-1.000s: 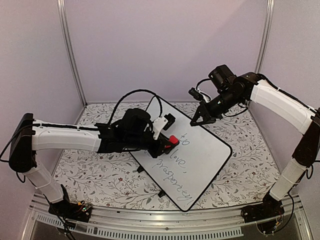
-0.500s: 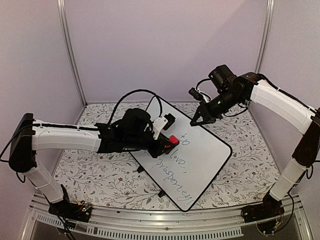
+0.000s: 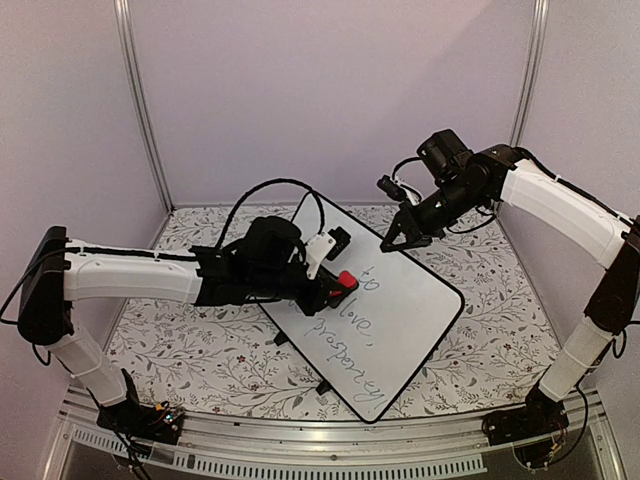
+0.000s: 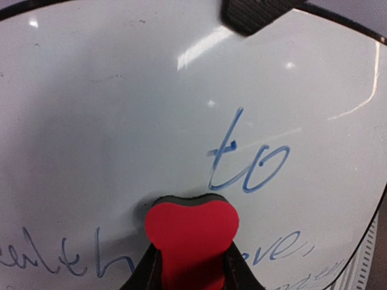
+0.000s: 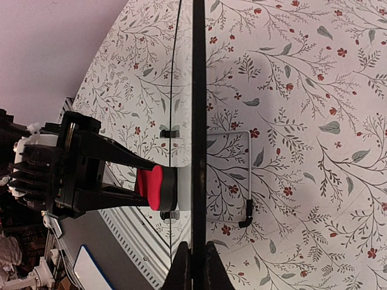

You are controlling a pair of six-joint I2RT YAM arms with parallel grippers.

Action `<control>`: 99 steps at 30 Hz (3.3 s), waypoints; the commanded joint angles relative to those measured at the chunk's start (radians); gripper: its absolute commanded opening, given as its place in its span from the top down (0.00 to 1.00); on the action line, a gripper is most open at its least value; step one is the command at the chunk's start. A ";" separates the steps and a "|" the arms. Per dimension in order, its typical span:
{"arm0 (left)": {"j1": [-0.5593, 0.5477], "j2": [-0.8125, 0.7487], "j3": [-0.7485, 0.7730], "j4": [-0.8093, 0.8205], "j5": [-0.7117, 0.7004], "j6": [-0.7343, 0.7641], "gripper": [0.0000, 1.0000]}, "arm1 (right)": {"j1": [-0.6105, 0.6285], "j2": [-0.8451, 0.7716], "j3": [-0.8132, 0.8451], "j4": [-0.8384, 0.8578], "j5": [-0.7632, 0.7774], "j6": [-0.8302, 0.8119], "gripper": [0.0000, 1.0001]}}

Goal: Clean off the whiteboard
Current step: Erase the center of the whiteboard.

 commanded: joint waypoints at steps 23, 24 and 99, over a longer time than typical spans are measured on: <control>-0.016 0.012 0.020 -0.034 -0.050 0.013 1.00 | 0.047 0.034 0.037 0.028 -0.073 -0.031 1.00; -0.017 0.010 0.019 -0.033 -0.053 0.015 1.00 | 0.047 0.034 0.039 0.027 -0.072 -0.031 1.00; -0.039 -0.043 -0.116 0.211 -0.112 0.011 1.00 | 0.045 0.072 0.098 -0.015 -0.086 0.051 1.00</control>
